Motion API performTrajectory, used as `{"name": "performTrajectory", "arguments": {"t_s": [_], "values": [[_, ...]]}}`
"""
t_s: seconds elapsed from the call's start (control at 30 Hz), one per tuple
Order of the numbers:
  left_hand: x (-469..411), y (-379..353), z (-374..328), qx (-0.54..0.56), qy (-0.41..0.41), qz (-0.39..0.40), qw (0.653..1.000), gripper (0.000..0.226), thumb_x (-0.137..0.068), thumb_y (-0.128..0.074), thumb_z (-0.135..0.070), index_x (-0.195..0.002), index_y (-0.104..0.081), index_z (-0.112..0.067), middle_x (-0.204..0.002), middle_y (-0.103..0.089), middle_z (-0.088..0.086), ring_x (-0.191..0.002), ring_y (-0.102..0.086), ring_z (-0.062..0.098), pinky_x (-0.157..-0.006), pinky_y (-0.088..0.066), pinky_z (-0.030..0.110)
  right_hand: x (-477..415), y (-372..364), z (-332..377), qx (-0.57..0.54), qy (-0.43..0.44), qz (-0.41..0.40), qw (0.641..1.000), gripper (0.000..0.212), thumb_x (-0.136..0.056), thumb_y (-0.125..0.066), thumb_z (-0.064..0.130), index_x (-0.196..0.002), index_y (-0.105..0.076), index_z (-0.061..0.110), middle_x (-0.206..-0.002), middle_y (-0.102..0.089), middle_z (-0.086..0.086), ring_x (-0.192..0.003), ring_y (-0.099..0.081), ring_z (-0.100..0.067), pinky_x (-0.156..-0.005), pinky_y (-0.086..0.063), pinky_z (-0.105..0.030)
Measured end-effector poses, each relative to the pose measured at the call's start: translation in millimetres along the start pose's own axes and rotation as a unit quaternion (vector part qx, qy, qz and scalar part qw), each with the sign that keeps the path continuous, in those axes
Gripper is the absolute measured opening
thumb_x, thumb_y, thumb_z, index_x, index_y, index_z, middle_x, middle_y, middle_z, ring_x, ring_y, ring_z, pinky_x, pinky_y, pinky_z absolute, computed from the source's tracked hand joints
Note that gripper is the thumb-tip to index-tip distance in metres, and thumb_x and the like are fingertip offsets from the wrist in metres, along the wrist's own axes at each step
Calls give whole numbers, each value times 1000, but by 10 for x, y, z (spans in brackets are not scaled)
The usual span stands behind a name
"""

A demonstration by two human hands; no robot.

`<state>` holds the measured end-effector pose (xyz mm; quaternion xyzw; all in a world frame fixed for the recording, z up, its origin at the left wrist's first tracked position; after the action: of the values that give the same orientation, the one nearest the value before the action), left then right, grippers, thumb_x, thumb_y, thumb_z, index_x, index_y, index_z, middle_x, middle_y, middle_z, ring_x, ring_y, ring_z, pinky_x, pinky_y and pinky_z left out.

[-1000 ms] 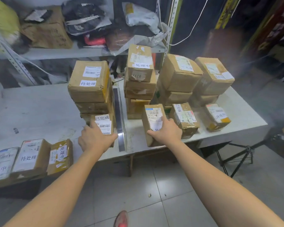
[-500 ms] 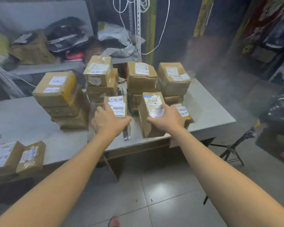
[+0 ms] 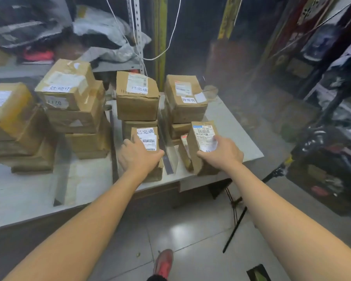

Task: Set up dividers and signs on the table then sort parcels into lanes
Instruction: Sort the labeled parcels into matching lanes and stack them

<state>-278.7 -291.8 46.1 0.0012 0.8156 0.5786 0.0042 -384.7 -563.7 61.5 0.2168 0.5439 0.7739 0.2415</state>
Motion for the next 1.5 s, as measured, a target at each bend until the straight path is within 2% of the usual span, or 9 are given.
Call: {"name": "performTrajectory", "arguments": {"t_s": [0.13,0.37,0.67,0.77,0.93,1.07,1.2,1.4,1.5], "values": [[-134,-227,-3,-17,15,7,1000,102,-68,-54,-82,-143,-31,-16,-121,-51,14,-111,-55,32,-90,-44,41,-255,-145,-5,16,14,18,1000,91,-58,-58,78,-134,-48,30,-119,-58,-1,-108,-58,-24,-70,-38,-33],[-151,-327,-74,-19,21,-10,1000,97,-75,-51,-80,-146,-30,-18,-124,-48,14,-114,-49,30,-89,-45,41,-478,-331,-18,7,37,14,999,86,-68,-64,73,-138,-43,28,-122,-54,-2,-112,-56,-23,-72,-36,-32],[52,-286,2,-10,72,2,997,99,-77,-40,-85,-152,-22,-24,-138,-40,16,-122,-49,35,-91,-46,43,-608,-320,-88,-17,88,41,995,92,-71,-59,81,-142,-38,25,-127,-52,-6,-115,-55,-27,-76,-46,-36],[108,-253,50,-32,88,23,995,99,-78,-39,-85,-154,-17,-26,-147,-35,16,-128,-45,36,-98,-43,45,-595,-314,-134,-27,96,57,993,95,-68,-57,85,-140,-38,26,-128,-52,-6,-117,-54,-27,-80,-50,-39],[209,-125,98,-14,82,31,996,92,-84,-41,-78,-155,-13,-27,-154,-29,12,-133,-43,34,-99,-44,48,-531,-173,-90,-36,120,36,992,83,-72,-62,76,-136,-45,26,-131,-52,-6,-121,-49,-27,-84,-48,-40],[256,127,210,-4,62,39,997,93,-86,-47,-73,-157,-10,-25,-159,-21,9,-137,-41,33,-99,-45,48,-390,36,226,1,171,-12,985,65,-83,-61,59,-133,-51,18,-134,-52,-8,-122,-46,-29,-91,-45,-41],[272,554,486,-80,38,10,996,89,-88,-54,-64,-157,-14,-23,-159,-27,7,-140,-38,30,-101,-45,46,-185,124,748,-19,232,16,972,62,-87,-64,47,-139,-49,17,-143,-50,-7,-133,-42,-28,-102,-41,-43],[333,1180,1276,-190,33,-26,981,87,-89,-53,-62,-152,-25,-9,-144,-47,13,-128,-49,30,-101,-43,42,379,-123,1696,-19,340,73,937,61,-85,-68,41,-140,-48,21,-139,-53,-2,-127,-48,-25,-94,-48,-40],[402,1443,1814,-215,35,-22,976,71,-88,-56,-62,-136,-42,-11,-130,-55,12,-116,-55,31,-92,-46,41,720,-274,2201,4,374,82,924,37,-84,-65,39,-116,-56,21,-116,-57,-4,-115,-53,-27,-79,-49,-38]]}}
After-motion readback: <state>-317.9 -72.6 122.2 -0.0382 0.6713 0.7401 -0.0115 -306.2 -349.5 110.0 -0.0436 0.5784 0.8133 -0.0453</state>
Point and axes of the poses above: each hand's wrist, its own x-axis away from the middle knuckle, its own y-axis out of the back of the hand, z = x × y, the point moved 8 cm from there along -x, towards the middle knuckle
